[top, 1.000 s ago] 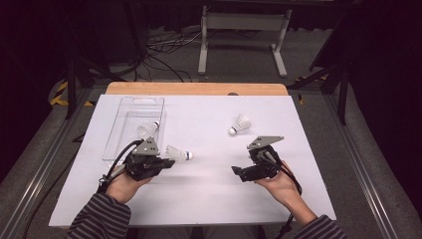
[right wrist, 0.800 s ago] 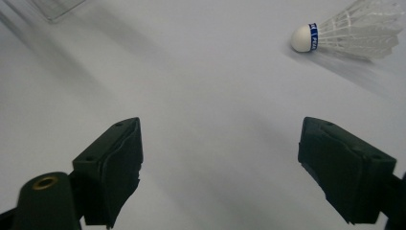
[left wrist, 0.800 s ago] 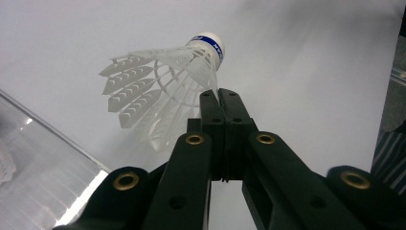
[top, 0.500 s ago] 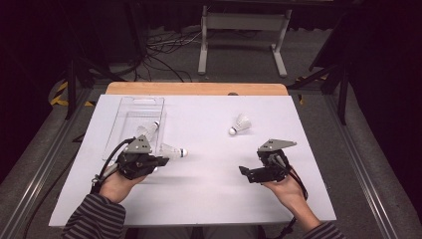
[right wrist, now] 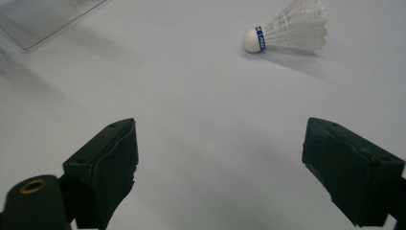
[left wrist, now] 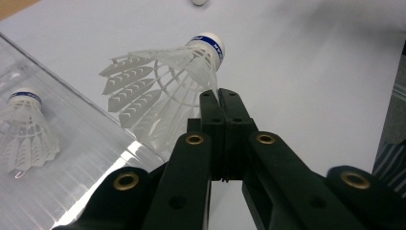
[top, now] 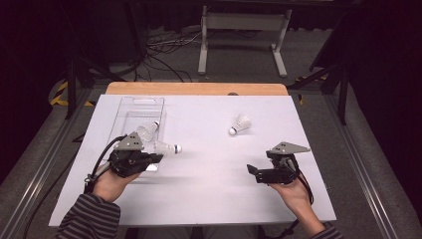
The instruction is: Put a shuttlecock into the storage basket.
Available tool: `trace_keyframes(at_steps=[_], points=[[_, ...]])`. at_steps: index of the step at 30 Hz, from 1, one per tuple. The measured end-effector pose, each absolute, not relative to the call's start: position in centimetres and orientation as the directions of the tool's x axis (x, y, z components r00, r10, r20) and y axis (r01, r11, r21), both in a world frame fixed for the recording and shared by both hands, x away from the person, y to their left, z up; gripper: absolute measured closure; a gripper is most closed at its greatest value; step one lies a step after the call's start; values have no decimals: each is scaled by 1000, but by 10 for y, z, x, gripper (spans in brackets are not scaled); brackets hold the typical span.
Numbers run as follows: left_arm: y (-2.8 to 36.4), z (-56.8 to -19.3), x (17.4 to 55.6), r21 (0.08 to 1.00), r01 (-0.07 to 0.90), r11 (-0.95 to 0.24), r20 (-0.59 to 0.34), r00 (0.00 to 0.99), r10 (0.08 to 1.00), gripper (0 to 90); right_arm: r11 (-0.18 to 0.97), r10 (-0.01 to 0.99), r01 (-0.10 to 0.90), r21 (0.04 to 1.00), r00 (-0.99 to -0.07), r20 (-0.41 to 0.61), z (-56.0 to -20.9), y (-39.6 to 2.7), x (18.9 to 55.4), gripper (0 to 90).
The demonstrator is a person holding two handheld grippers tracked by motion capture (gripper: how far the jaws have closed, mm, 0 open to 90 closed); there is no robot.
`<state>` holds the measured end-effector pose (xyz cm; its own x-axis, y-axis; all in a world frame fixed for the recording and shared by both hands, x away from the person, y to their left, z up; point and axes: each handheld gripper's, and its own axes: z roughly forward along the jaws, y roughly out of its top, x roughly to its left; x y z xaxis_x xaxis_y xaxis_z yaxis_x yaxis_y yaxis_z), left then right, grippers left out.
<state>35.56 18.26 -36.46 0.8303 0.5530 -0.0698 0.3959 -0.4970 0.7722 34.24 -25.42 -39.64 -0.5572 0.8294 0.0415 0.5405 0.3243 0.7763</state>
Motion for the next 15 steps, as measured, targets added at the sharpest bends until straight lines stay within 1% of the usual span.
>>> trace_keyframes(at_steps=[15], points=[[199,-358,357,792,409,-453,-80,805,588,900,240,872,526,816,-487,58,-409,-276,332,110]])
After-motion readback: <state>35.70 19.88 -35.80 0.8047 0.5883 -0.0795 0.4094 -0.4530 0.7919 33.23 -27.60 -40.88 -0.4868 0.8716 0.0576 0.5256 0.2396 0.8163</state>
